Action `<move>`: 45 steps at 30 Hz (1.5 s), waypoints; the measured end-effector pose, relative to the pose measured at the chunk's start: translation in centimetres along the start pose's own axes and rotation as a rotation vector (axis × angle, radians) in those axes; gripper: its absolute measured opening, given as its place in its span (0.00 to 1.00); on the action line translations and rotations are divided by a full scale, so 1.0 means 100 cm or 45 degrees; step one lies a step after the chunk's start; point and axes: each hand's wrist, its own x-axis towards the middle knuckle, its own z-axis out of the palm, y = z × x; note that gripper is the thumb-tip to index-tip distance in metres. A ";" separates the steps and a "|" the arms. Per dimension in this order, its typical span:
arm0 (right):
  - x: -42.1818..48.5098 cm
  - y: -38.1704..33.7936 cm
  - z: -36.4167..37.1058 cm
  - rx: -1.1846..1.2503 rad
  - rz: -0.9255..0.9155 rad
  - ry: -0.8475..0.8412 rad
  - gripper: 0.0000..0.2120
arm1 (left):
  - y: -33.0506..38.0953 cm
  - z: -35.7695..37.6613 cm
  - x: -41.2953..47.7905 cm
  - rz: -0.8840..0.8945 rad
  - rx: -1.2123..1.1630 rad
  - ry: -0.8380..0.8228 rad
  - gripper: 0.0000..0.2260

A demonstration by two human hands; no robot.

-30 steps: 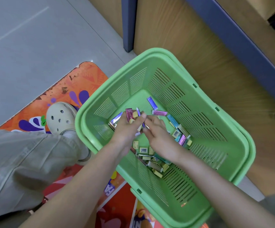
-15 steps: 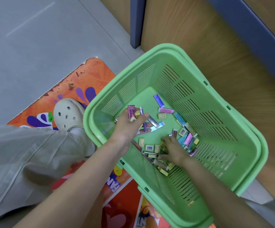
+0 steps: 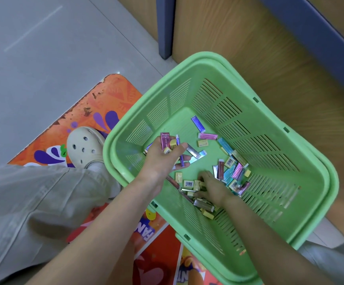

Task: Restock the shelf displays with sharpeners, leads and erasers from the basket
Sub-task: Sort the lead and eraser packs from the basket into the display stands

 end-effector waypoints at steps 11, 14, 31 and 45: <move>-0.002 -0.011 0.003 0.090 -0.005 -0.008 0.15 | -0.004 0.000 0.000 -0.015 0.062 -0.006 0.11; -0.006 -0.015 0.001 0.174 0.005 -0.027 0.18 | -0.004 -0.002 -0.006 -0.023 0.073 0.001 0.09; -0.142 -0.108 -0.114 1.207 -0.379 0.516 0.06 | 0.016 0.025 -0.082 0.077 -0.123 -0.139 0.08; -0.283 -0.091 -0.134 0.746 -0.677 0.855 0.05 | 0.034 0.072 -0.175 0.273 -0.146 -0.606 0.09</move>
